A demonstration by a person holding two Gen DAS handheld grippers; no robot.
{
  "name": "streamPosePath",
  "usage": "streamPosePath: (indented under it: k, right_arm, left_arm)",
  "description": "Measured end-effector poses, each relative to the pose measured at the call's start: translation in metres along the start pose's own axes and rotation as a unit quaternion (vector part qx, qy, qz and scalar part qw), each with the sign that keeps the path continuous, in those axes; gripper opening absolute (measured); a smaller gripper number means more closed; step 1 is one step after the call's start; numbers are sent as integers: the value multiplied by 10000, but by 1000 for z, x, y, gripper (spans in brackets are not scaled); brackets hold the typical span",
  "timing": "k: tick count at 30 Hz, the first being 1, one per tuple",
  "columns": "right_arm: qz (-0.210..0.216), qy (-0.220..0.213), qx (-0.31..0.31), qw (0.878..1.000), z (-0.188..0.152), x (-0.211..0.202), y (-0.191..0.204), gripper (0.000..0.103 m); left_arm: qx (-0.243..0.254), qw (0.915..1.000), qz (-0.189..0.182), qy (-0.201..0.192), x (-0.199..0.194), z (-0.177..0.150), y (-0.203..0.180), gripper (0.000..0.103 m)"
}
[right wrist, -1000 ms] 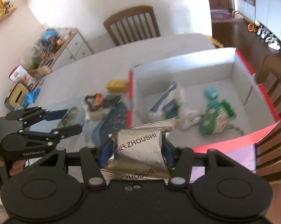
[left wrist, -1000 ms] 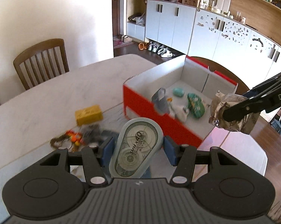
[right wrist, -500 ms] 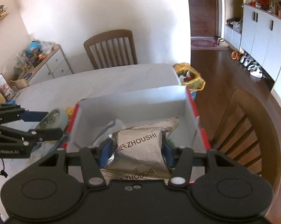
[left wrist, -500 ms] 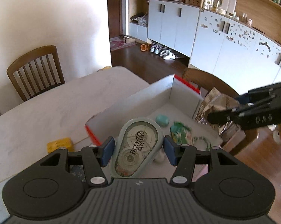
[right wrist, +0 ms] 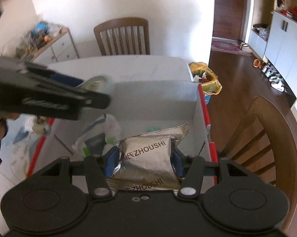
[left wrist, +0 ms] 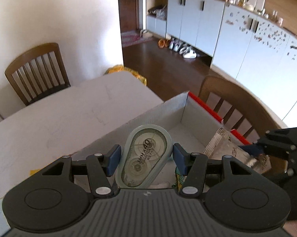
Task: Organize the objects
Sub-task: 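Open both tools to drop the tape roll and bag into the box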
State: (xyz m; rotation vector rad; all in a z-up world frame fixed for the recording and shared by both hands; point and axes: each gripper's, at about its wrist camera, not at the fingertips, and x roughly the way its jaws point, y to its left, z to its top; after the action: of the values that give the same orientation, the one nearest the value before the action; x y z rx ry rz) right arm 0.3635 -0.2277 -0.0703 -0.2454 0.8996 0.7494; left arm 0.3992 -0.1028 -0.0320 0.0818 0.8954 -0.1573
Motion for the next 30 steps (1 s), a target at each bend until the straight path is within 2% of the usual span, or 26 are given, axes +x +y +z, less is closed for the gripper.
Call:
streamPosePath:
  k: [6,13,22,30]
  right_arm:
    - [33,60,-119,9999,1,17,1,54]
    - [41,309,-183,9993,-3,38,-3,54]
    - [210,443,-157,9987,-4,41,-8,55]
    - [274,434,-51,9987,-1,40,-15,58]
  left_arm:
    - [160,9989,236,370,44,2,-11,56]
    - [250,9971,342,635,78,2,-15,57]
    - [419,9940,158,998,103,-5,-23,55]
    - [217,9939,83,1074,107,-7,-24,55]
